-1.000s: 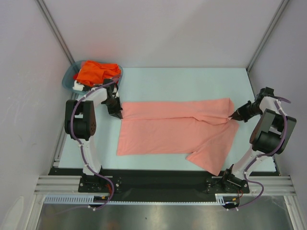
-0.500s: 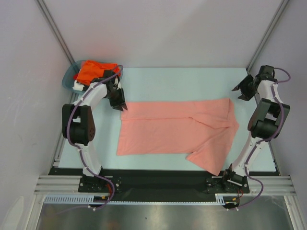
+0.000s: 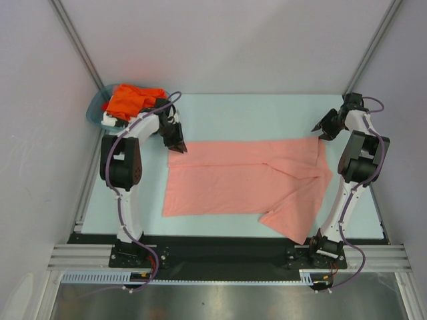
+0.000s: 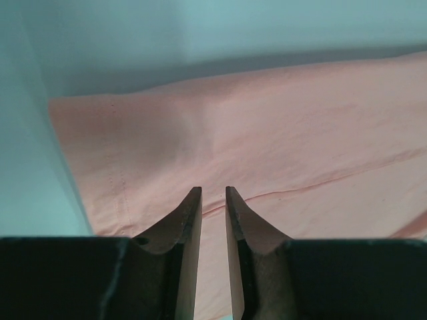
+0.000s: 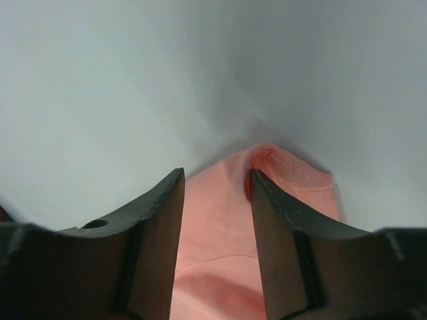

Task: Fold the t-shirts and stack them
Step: Fold the tshirt

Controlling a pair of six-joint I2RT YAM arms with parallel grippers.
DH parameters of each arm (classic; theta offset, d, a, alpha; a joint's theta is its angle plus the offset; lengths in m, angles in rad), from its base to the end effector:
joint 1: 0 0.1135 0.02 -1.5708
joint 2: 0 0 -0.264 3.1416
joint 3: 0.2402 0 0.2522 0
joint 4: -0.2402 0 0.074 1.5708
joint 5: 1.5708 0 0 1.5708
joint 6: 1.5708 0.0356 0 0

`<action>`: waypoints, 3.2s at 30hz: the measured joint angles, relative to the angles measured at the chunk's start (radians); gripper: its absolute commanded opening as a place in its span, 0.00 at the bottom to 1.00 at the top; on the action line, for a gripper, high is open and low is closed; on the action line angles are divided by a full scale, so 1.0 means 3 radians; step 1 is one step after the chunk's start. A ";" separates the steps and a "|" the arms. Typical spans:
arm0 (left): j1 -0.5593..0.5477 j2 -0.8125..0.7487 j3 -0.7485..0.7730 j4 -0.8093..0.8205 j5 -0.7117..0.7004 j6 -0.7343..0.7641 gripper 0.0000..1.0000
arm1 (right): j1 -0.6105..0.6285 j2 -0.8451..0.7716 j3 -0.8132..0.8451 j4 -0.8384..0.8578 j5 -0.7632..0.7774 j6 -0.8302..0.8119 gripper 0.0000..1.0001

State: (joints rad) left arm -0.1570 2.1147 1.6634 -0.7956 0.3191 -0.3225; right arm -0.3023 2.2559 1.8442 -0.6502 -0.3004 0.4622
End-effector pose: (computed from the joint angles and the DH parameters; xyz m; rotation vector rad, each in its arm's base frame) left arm 0.4304 -0.0794 0.1844 -0.1610 2.8479 -0.5564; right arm 0.4692 -0.1353 0.1806 0.8828 2.4728 0.4503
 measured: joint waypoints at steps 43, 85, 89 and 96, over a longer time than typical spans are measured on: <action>-0.0195 -0.0244 -0.0120 0.0062 -0.0451 -0.0038 0.49 | -0.0116 0.0128 0.1034 -0.0458 0.0668 0.0098 0.71; -0.0486 -0.1110 -0.0744 -0.0010 -0.0217 0.0095 0.28 | 0.1344 -0.0683 -0.1203 0.0276 0.1539 -0.0356 0.34; -0.0486 -0.1077 -0.0701 -0.0031 -0.0238 0.0097 0.28 | 0.1306 -0.0479 -0.0848 0.0262 0.1579 -0.0435 0.35; -0.0486 -0.1045 -0.0687 -0.0072 -0.0240 0.0112 0.28 | 0.1244 -0.0106 -0.0153 0.0244 0.1583 -0.0563 0.45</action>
State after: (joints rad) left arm -0.3027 1.8011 1.4574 -0.8173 0.2470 -0.2890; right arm 0.0708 2.2242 1.7985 -0.5770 0.1745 0.2932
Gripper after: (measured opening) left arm 0.278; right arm 0.420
